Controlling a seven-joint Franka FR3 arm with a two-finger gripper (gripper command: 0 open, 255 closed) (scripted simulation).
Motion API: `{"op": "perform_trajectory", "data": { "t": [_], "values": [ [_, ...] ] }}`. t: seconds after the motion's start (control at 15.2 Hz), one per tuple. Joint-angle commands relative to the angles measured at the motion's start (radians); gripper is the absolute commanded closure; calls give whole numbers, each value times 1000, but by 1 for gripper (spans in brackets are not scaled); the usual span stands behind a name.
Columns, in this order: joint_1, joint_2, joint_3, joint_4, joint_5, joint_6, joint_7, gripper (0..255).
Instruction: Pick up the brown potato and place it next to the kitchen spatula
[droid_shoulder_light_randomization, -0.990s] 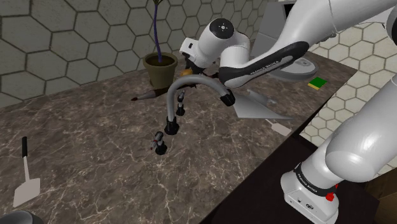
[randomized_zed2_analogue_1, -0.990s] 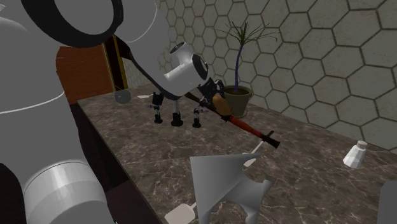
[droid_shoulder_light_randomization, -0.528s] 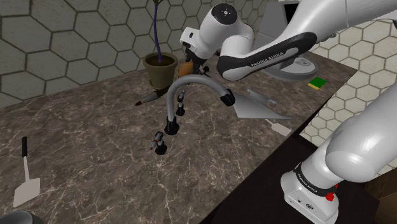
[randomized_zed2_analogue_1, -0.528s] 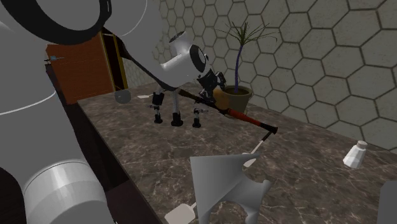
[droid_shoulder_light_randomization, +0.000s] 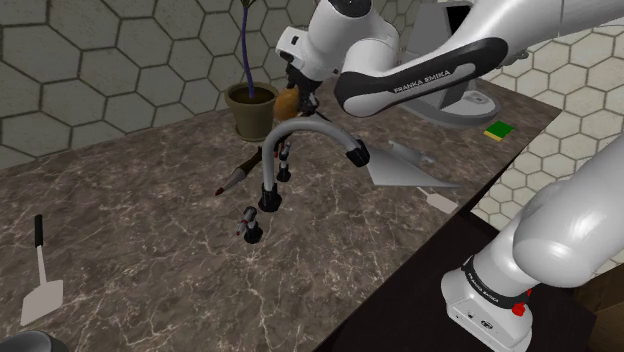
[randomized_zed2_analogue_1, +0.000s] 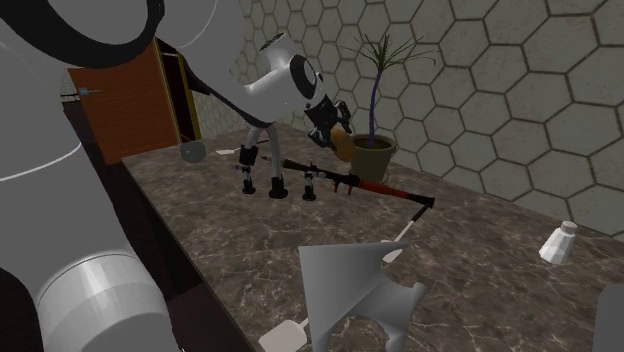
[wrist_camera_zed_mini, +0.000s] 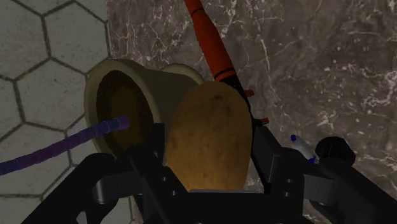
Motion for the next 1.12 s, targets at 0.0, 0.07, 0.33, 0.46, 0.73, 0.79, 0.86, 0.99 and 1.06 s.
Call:
{"op": "perform_trajectory", "data": {
  "t": [0.0, 0.07, 0.33, 0.46, 0.73, 0.79, 0.86, 0.99, 1.06],
  "values": [
    [18, 21, 24, 34, -19, -34, 45, 255],
    [30, 35, 37, 54, -32, -53, 72, 255],
    [80, 100, 86, 144, -79, -134, 169, 255],
    [108, 138, 107, 196, -101, -177, 212, 255],
    [171, 225, 142, 314, -142, -268, 286, 255],
    [189, 249, 149, 347, -152, -291, 302, 255],
    [207, 274, 155, 381, -162, -315, 316, 255],
    [245, 327, 167, 454, -180, -364, 342, 255],
    [265, 355, 171, 493, -189, -389, 353, 255]
  ]
}}
